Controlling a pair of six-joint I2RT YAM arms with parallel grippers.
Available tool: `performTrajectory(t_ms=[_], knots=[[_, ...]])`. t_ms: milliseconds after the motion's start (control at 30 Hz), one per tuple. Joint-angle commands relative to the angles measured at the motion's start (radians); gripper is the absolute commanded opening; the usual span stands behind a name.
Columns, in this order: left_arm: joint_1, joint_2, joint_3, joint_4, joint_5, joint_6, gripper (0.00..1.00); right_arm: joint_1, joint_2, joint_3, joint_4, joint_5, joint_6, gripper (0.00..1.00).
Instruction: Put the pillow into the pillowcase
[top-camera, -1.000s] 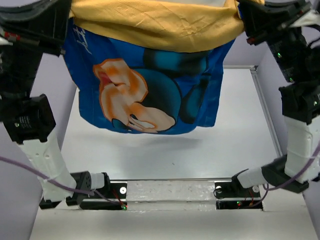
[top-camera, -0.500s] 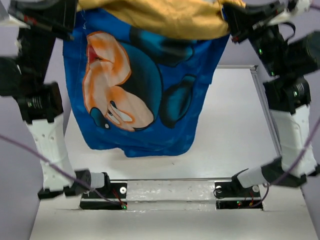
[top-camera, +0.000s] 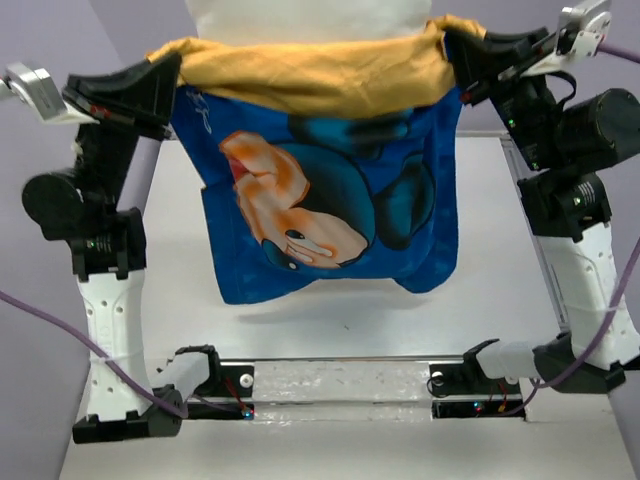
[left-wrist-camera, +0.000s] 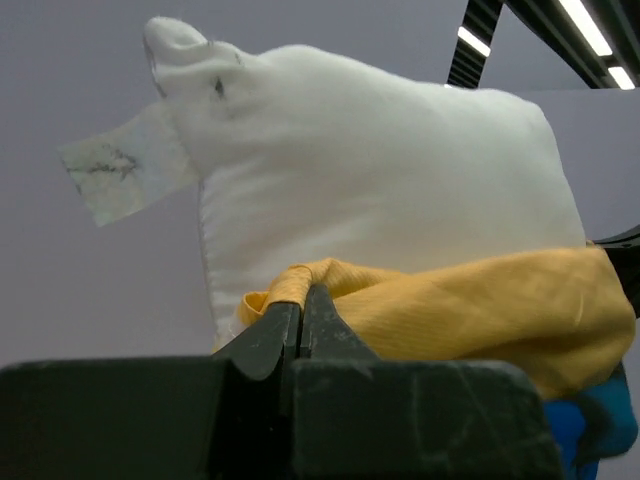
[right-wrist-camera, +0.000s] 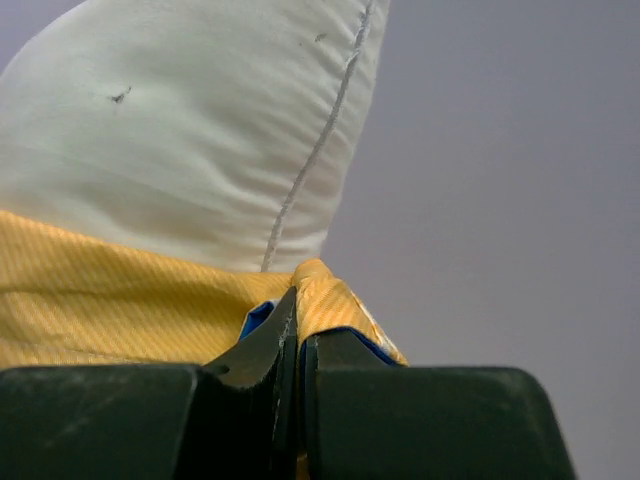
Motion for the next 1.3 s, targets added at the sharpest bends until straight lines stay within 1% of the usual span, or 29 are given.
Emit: performTrajectory(t_ms=[0,33,133,167,200,233,267,300,333,433,467,533,567,600,633,667,733,833,867,900,933,1000,1033,1067,1100,1133,1167,1233,1267], knots=[[0.003,0.045,-0.140,0.190,0.023,-0.051,0.00,0.006,-0.010,-0.139,0.116,0.066,-0.063,0.00],[0.001,0.085,-0.044,0.190,0.051,-0.075,0.00,0.006,0.022,-0.055,0.101,0.076,-0.078,0.00],[-0.028,0.162,0.597,-0.003,0.038,0.028,0.00,0.006,0.160,0.552,-0.082,-0.036,-0.066,0.00],[-0.032,0.153,0.600,-0.017,0.071,0.031,0.00,0.006,0.165,0.643,-0.137,-0.071,-0.049,0.00],[-0.036,0.118,0.516,-0.008,0.063,0.048,0.00,0.006,0.136,0.528,-0.139,-0.086,-0.044,0.00],[-0.039,-0.010,0.143,0.033,0.026,0.093,0.00,0.006,-0.024,0.286,0.096,-0.056,-0.017,0.00],[-0.040,-0.062,-0.046,0.151,-0.085,0.089,0.00,0.006,-0.107,-0.007,0.243,-0.016,-0.009,0.00],[-0.037,-0.057,-0.139,0.140,-0.088,0.080,0.00,0.006,-0.131,-0.249,0.255,0.027,-0.009,0.00],[-0.025,-0.013,-0.097,0.109,-0.050,0.042,0.00,0.006,-0.038,-0.205,0.102,0.077,-0.030,0.00],[-0.026,0.118,0.256,-0.012,0.010,0.022,0.00,0.006,0.030,0.153,0.068,0.034,-0.030,0.00],[-0.031,0.147,0.581,-0.069,-0.006,0.054,0.00,0.006,0.082,0.314,-0.014,-0.006,-0.011,0.00],[-0.031,0.234,0.856,-0.182,0.012,0.034,0.00,0.006,0.142,0.692,-0.094,-0.058,0.049,0.00],[-0.031,0.244,0.979,-0.260,0.057,0.025,0.00,0.006,0.110,0.678,-0.125,-0.110,0.054,0.00],[-0.029,0.221,0.959,-0.306,0.079,0.049,0.00,0.006,0.045,0.568,-0.107,-0.115,0.060,0.00],[-0.031,0.165,0.652,-0.316,0.079,0.078,0.00,0.006,-0.047,0.096,-0.028,-0.097,0.084,0.00],[-0.034,0.082,0.339,-0.056,0.025,0.054,0.00,0.006,-0.189,-0.130,0.219,-0.013,0.097,0.00],[-0.034,-0.060,-0.085,0.119,-0.063,0.013,0.00,0.006,-0.154,-0.272,0.173,0.036,0.091,0.00],[-0.031,0.135,0.256,-0.104,0.052,0.019,0.00,0.006,-0.038,0.009,0.039,0.043,0.022,0.00],[-0.042,0.167,0.581,-0.148,0.035,0.049,0.00,0.006,-0.007,0.165,-0.043,0.017,0.014,0.00],[-0.049,0.229,0.741,-0.276,0.003,0.100,0.00,0.006,0.060,0.489,-0.092,-0.006,0.025,0.00],[-0.048,0.247,0.874,-0.328,0.016,0.117,0.00,0.006,0.067,0.571,-0.175,-0.064,0.025,0.00],[-0.096,0.089,0.511,-0.285,0.008,0.175,0.00,0.006,-0.032,0.365,-0.079,-0.054,0.035,0.00],[-0.180,0.002,-0.057,-0.132,-0.104,0.180,0.00,0.006,-0.182,-0.206,0.088,-0.001,0.058,0.00],[-0.174,-0.032,-0.133,-0.011,-0.156,0.137,0.00,0.006,-0.180,-0.338,0.207,0.088,0.048,0.00],[-0.136,0.053,-0.041,-0.075,-0.026,0.096,0.00,0.006,-0.131,-0.288,0.089,0.101,0.013,0.00],[-0.100,0.120,0.163,-0.159,-0.002,0.094,0.00,0.006,-0.032,0.038,-0.011,0.093,-0.018,0.00],[-0.127,0.192,0.692,-0.266,-0.028,0.133,0.00,0.006,0.004,0.219,-0.056,0.067,-0.030,0.00],[-0.225,0.417,1.159,-0.538,-0.022,0.200,0.00,0.006,0.064,0.531,-0.139,-0.043,-0.009,0.00],[-0.312,0.423,1.196,-0.710,-0.060,0.289,0.00,0.006,-0.001,0.397,-0.162,-0.074,0.018,0.00]])
